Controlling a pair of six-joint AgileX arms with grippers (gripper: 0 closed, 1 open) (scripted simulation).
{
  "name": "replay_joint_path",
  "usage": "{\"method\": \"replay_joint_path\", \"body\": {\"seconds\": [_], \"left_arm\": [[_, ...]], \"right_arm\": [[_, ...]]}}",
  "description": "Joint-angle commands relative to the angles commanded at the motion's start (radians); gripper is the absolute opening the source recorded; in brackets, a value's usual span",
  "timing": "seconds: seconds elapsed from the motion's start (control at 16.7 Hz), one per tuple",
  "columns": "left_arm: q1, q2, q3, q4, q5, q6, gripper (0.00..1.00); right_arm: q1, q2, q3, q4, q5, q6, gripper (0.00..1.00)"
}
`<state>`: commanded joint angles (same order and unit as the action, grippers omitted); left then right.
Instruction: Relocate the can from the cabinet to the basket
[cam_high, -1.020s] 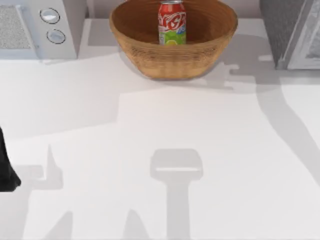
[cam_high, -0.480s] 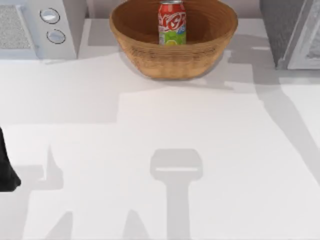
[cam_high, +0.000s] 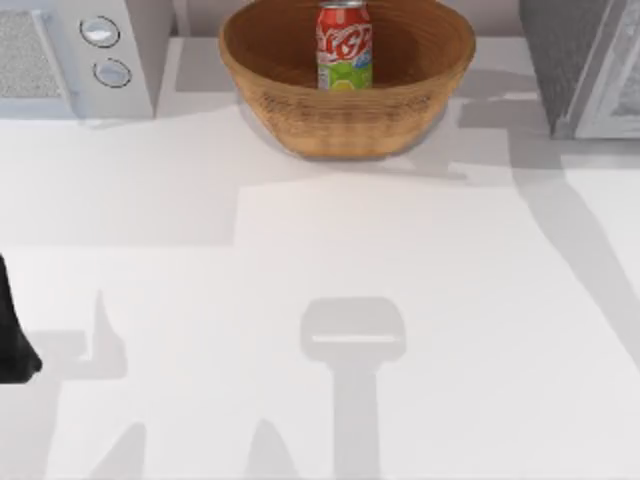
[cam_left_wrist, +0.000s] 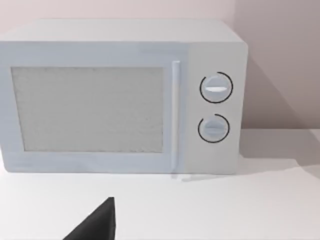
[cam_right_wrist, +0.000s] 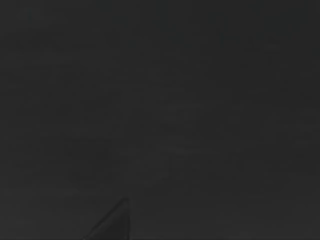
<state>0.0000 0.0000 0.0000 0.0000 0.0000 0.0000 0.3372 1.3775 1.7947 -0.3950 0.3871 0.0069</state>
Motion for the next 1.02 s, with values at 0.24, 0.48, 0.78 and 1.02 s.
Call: {"method": "replay_joint_path", "body": {"seconds": [0.24, 0.48, 0.78, 1.02], "left_arm": [[0.0, 0.0, 0.0, 0.0, 0.0, 0.0, 1.0], [0.0, 0.0, 0.0, 0.0, 0.0, 0.0, 1.0], [0.0, 0.0, 0.0, 0.0, 0.0, 0.0, 1.0], [0.0, 0.0, 0.0, 0.0, 0.0, 0.0, 1.0]], "right_arm": [[-0.033, -0.129, -0.183, 0.035, -0.037, -0.002, 1.0], [-0.089, -0.363, -0.495, 0.103, -0.1, -0.003, 1.0], [-0.179, -0.738, -0.972, 0.223, -0.199, -0.003, 1.0], [-0.25, -1.032, -1.349, 0.314, -0.28, -0.003, 1.0]]}}
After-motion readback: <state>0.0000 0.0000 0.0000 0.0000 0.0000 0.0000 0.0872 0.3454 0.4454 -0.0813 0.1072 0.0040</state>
